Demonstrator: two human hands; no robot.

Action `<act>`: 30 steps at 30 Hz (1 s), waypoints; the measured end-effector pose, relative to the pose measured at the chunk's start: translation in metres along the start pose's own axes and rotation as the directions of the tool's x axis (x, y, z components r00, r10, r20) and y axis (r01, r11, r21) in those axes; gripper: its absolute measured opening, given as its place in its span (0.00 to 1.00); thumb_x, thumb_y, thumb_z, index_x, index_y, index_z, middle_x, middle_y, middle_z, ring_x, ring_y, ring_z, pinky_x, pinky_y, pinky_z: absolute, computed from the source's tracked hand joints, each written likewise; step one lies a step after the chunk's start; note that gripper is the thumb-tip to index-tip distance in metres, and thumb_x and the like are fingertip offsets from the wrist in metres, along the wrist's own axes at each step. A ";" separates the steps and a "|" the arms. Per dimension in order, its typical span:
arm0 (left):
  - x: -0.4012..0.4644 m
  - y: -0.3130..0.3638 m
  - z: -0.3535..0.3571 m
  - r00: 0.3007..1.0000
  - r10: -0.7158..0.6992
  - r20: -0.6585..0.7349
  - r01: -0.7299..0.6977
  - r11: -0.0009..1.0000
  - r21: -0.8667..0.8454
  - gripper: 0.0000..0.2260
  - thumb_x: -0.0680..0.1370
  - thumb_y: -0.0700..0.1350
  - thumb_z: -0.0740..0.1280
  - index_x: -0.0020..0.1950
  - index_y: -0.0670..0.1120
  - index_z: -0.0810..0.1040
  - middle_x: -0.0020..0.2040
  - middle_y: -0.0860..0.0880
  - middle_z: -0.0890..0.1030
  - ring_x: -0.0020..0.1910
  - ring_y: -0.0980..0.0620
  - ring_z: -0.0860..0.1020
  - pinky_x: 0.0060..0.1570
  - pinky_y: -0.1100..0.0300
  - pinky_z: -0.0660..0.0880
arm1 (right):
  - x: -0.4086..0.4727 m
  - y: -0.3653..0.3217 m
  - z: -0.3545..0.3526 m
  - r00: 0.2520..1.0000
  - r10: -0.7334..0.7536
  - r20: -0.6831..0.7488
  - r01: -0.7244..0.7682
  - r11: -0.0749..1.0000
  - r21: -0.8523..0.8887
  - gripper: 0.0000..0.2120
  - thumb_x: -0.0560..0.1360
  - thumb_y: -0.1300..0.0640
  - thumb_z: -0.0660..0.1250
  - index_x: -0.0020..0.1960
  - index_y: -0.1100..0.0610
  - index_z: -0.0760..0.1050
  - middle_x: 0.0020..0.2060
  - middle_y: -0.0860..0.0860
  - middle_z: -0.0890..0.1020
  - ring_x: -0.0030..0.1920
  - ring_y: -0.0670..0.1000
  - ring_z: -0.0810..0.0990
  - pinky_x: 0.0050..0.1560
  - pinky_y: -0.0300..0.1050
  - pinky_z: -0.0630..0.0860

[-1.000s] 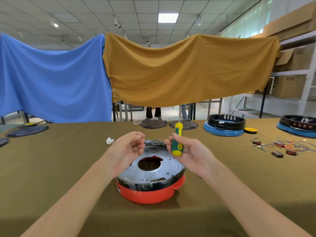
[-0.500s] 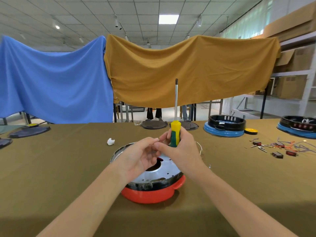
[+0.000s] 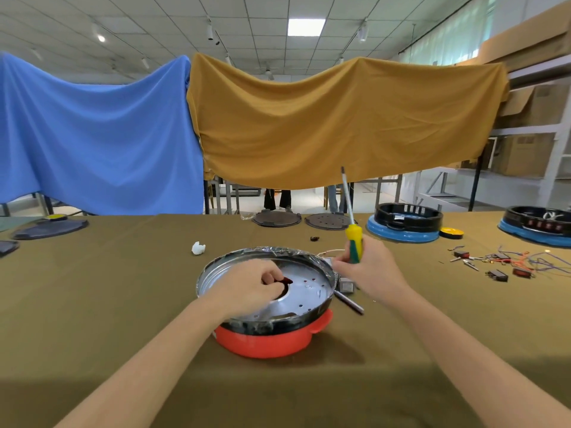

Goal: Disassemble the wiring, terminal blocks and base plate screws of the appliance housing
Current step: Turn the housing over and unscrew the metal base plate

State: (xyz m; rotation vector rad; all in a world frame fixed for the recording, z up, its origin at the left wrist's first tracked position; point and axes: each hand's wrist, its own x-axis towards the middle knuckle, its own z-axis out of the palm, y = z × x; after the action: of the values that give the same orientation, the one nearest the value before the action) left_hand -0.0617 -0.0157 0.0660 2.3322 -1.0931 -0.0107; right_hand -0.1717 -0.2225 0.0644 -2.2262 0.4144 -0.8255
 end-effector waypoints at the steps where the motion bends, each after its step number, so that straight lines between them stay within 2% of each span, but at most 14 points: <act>1: 0.000 -0.003 0.001 0.999 0.017 0.033 -0.019 0.996 0.084 0.08 0.79 0.50 0.65 0.56 0.53 0.79 0.47 0.58 0.79 0.45 0.59 0.76 0.41 0.64 0.69 | 0.003 0.012 -0.007 0.999 0.040 0.015 -0.039 0.996 -0.080 0.11 0.73 0.61 0.74 0.40 0.56 0.72 0.38 0.52 0.83 0.38 0.48 0.81 0.35 0.36 0.72; 3: 0.002 -0.006 0.003 0.995 0.005 0.097 -0.016 0.993 0.115 0.10 0.79 0.51 0.65 0.59 0.52 0.78 0.48 0.56 0.78 0.45 0.57 0.76 0.42 0.61 0.71 | 0.007 0.036 -0.016 0.993 0.114 0.025 -0.106 0.969 -0.225 0.08 0.74 0.63 0.73 0.43 0.59 0.73 0.39 0.55 0.81 0.38 0.50 0.80 0.33 0.39 0.73; 5: 0.002 -0.007 0.004 0.988 -0.013 0.155 -0.006 0.992 0.126 0.09 0.79 0.50 0.64 0.55 0.49 0.79 0.50 0.51 0.81 0.46 0.52 0.78 0.48 0.55 0.75 | 0.010 0.055 -0.019 0.985 0.167 0.039 -0.146 0.936 -0.321 0.07 0.74 0.63 0.71 0.45 0.61 0.73 0.41 0.57 0.81 0.42 0.54 0.81 0.37 0.45 0.77; 8: 0.005 -0.009 0.007 0.976 -0.004 0.217 -0.034 0.985 0.172 0.06 0.77 0.50 0.64 0.46 0.49 0.75 0.50 0.42 0.81 0.40 0.50 0.73 0.42 0.55 0.70 | 0.015 0.069 -0.021 0.979 0.193 0.062 -0.153 0.903 -0.401 0.10 0.74 0.64 0.72 0.46 0.57 0.71 0.43 0.55 0.79 0.44 0.53 0.80 0.40 0.42 0.76; 10: 0.006 -0.010 0.008 0.970 -0.001 0.242 -0.042 0.984 0.174 0.07 0.77 0.51 0.64 0.45 0.49 0.76 0.45 0.45 0.79 0.40 0.52 0.72 0.41 0.57 0.67 | 0.020 0.074 -0.020 0.981 0.188 0.057 -0.146 0.893 -0.426 0.10 0.75 0.64 0.72 0.45 0.55 0.70 0.42 0.54 0.78 0.43 0.51 0.79 0.42 0.43 0.77; 13: 0.006 -0.011 0.007 0.969 -0.015 0.246 -0.027 0.985 0.168 0.13 0.77 0.52 0.64 0.48 0.41 0.78 0.44 0.46 0.78 0.39 0.52 0.72 0.41 0.57 0.67 | 0.029 0.076 -0.014 0.980 0.185 0.067 -0.135 0.880 -0.456 0.09 0.75 0.64 0.71 0.46 0.56 0.71 0.43 0.54 0.79 0.45 0.53 0.80 0.47 0.49 0.81; 17: 0.004 -0.009 0.006 0.967 -0.024 0.254 -0.023 0.984 0.177 0.14 0.78 0.52 0.64 0.51 0.41 0.79 0.49 0.42 0.82 0.38 0.52 0.73 0.41 0.56 0.69 | 0.035 0.077 -0.008 0.968 0.227 0.109 -0.147 0.862 -0.485 0.10 0.75 0.62 0.73 0.50 0.57 0.72 0.46 0.54 0.80 0.48 0.54 0.80 0.52 0.51 0.81; 20: 0.003 -0.008 0.006 0.966 -0.031 0.255 -0.011 0.987 0.161 0.15 0.78 0.52 0.64 0.52 0.41 0.79 0.52 0.43 0.83 0.44 0.46 0.78 0.48 0.50 0.74 | 0.038 0.076 -0.009 0.955 0.257 0.149 -0.146 0.843 -0.518 0.11 0.73 0.61 0.75 0.49 0.58 0.73 0.46 0.55 0.80 0.49 0.55 0.80 0.52 0.53 0.80; 23: 0.001 -0.008 0.005 0.968 -0.030 0.250 -0.008 0.989 0.150 0.14 0.77 0.52 0.64 0.51 0.42 0.80 0.51 0.45 0.83 0.50 0.43 0.80 0.52 0.48 0.76 | 0.042 0.073 -0.016 0.966 0.237 0.107 -0.161 0.868 -0.470 0.09 0.73 0.63 0.73 0.47 0.60 0.73 0.44 0.57 0.80 0.47 0.57 0.81 0.49 0.54 0.81; 27: 0.000 -0.008 0.004 0.981 -0.029 0.193 0.011 0.996 0.093 0.07 0.76 0.50 0.66 0.47 0.50 0.82 0.42 0.51 0.84 0.38 0.52 0.80 0.42 0.56 0.76 | 0.044 0.061 -0.028 0.973 0.229 0.032 -0.210 0.933 -0.293 0.08 0.74 0.62 0.73 0.44 0.62 0.74 0.37 0.59 0.81 0.36 0.55 0.79 0.35 0.46 0.76; 30: -0.001 -0.006 0.002 0.996 -0.037 0.086 0.038 0.999 -0.002 0.05 0.77 0.47 0.66 0.47 0.52 0.81 0.42 0.54 0.84 0.42 0.51 0.82 0.46 0.54 0.78 | 0.036 0.046 -0.026 0.949 0.299 0.101 -0.293 0.954 -0.062 0.08 0.73 0.62 0.74 0.46 0.64 0.75 0.36 0.59 0.83 0.32 0.51 0.80 0.34 0.45 0.80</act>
State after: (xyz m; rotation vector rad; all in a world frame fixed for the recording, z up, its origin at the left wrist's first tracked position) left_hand -0.0588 -0.0135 0.0612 2.3679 -1.0892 -0.1282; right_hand -0.1644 -0.2861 0.0610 -2.1685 0.7009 -0.5366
